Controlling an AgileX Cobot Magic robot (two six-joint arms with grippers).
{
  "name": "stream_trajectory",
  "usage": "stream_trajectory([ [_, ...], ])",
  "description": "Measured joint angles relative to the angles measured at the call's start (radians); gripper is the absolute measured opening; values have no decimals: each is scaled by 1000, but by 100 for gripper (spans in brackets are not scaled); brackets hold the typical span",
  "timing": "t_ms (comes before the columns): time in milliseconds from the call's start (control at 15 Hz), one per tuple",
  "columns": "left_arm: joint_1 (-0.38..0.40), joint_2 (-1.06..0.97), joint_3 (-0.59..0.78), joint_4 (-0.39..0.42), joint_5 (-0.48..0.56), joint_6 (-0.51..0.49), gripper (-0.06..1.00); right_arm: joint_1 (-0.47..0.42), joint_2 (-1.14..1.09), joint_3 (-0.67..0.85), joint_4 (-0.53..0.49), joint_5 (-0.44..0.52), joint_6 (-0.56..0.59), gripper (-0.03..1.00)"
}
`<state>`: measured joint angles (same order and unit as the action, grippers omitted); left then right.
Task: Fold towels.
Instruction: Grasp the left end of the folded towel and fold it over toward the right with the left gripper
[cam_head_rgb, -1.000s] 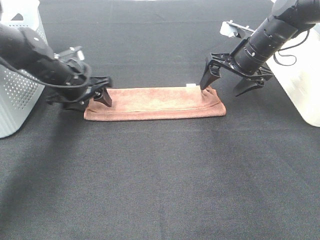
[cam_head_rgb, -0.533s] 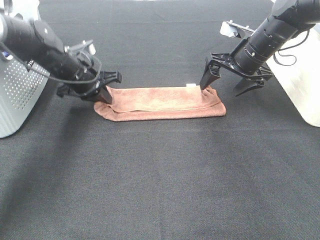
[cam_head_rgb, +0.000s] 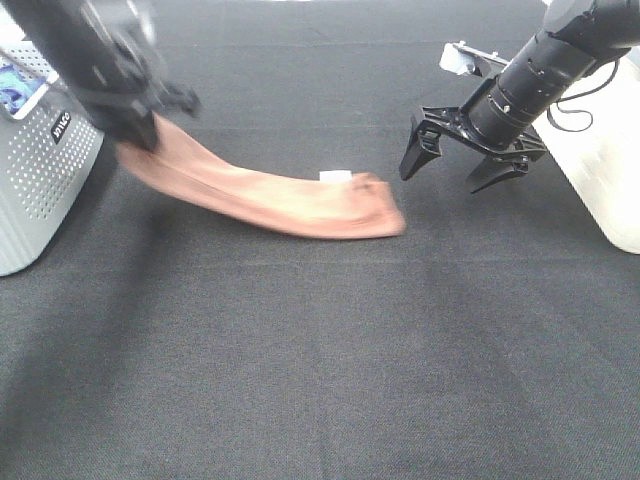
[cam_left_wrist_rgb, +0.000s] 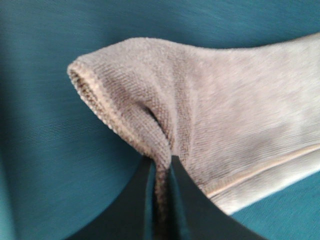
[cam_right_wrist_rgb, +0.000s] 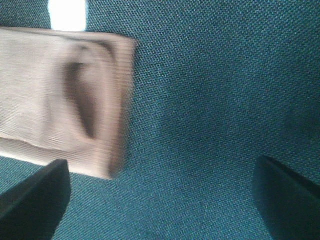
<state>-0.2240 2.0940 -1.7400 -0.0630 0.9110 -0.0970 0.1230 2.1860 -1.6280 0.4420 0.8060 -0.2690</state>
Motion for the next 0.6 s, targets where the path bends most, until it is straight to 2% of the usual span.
stream_trajectory([
  [133, -7, -3, -61, -15, 68, -12, 4, 0, 0, 0, 0, 1, 0, 92],
  [200, -18, -3, -85, -59, 81, -12, 4, 0, 0, 0, 0, 1, 0, 92],
  [267, -51, -3, -106, -152, 81, -12, 4, 0, 0, 0, 0, 1, 0, 92],
  [400, -100, 7, -111, -243, 59, -9, 4, 0, 0, 0, 0, 1, 0, 92],
  [600, -171, 91, -118, -308, -24, -13, 4, 0, 0, 0, 0, 1, 0, 92],
])
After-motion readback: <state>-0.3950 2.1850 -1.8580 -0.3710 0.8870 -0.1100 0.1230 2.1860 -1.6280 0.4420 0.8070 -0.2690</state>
